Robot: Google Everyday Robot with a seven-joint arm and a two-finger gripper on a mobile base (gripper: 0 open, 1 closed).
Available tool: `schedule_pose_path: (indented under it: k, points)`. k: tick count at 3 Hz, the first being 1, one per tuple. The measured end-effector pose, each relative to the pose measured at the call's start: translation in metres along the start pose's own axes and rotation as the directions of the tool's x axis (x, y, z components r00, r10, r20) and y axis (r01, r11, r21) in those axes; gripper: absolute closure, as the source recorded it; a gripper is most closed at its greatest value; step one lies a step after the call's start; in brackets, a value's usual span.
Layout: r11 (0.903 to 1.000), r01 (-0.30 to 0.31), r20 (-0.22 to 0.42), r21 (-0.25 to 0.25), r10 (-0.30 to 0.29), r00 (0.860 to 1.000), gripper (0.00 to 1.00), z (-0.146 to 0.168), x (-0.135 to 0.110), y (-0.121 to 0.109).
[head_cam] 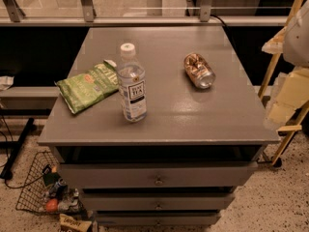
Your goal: Place orange can upright
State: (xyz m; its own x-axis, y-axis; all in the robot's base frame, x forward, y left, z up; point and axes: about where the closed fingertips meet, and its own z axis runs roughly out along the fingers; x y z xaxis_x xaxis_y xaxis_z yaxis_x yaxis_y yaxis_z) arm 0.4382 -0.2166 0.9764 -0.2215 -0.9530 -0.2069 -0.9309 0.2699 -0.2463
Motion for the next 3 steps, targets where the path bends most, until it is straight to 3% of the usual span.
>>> schedule_pose_path:
  k: [2, 3]
  points:
    - [0.9992, -0.038, -0.021, 0.011, 0.038, 0.999, 0.00, 0.004, -0.017, -0.009]
    - [0.9950, -0.076, -0.073, 0.065, 0.081, 0.994, 0.00, 0.022, -0.057, -0.022]
